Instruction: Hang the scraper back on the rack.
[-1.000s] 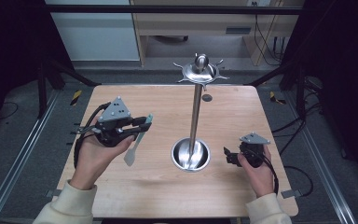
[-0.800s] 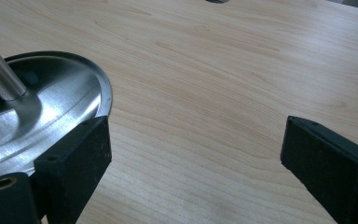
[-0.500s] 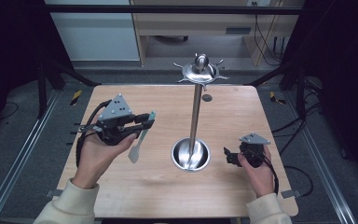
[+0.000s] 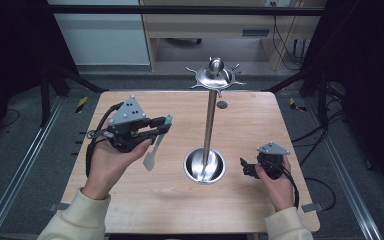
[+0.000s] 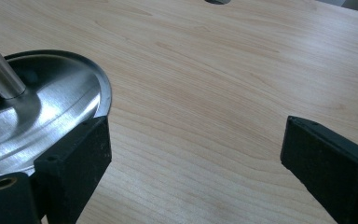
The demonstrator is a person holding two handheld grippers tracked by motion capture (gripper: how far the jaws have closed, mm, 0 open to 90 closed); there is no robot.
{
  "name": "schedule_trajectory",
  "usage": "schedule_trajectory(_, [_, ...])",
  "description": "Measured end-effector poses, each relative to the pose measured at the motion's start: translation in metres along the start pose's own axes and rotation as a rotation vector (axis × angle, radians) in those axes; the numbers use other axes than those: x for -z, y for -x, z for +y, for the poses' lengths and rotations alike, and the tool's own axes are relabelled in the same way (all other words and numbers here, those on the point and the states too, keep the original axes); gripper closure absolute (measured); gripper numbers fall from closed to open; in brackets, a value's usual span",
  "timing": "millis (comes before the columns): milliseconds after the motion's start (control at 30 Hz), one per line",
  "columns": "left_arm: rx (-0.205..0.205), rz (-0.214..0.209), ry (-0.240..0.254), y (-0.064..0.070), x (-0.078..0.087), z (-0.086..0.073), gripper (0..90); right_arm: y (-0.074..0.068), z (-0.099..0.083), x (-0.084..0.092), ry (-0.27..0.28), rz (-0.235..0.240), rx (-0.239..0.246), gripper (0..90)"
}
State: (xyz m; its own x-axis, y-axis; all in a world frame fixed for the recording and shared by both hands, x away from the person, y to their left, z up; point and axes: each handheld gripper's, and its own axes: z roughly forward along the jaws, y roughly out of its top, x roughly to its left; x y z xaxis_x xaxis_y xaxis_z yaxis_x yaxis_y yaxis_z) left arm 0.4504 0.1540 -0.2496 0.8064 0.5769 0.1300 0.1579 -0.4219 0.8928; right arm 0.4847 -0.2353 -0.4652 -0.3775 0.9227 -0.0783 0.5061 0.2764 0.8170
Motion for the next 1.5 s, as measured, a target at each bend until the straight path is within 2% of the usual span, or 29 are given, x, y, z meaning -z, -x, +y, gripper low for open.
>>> schedule_trajectory(467, [0.008, 0.000, 0.030, 0.003, -0.002, 0.009, 74.2, -0.001, 0.000, 0.000, -0.003, 0.005, 0.007, 9.3])
schedule_trajectory(867, [0.005, 0.002, 0.063, 0.008, -0.001, 0.025, 74.1, -0.001, 0.000, 0.000, 0.002, 0.006, 0.002, 9.3])
schedule_trajectory(1000, [-0.004, 0.004, 0.084, 0.010, -0.001, 0.031, 74.1, -0.001, 0.000, 0.000, 0.003, 0.007, 0.005, 9.3])
schedule_trajectory(1500, [-0.021, 0.016, 0.109, 0.014, -0.002, 0.048, 74.1, -0.001, 0.000, 0.000, 0.006, 0.007, 0.007, 9.3])
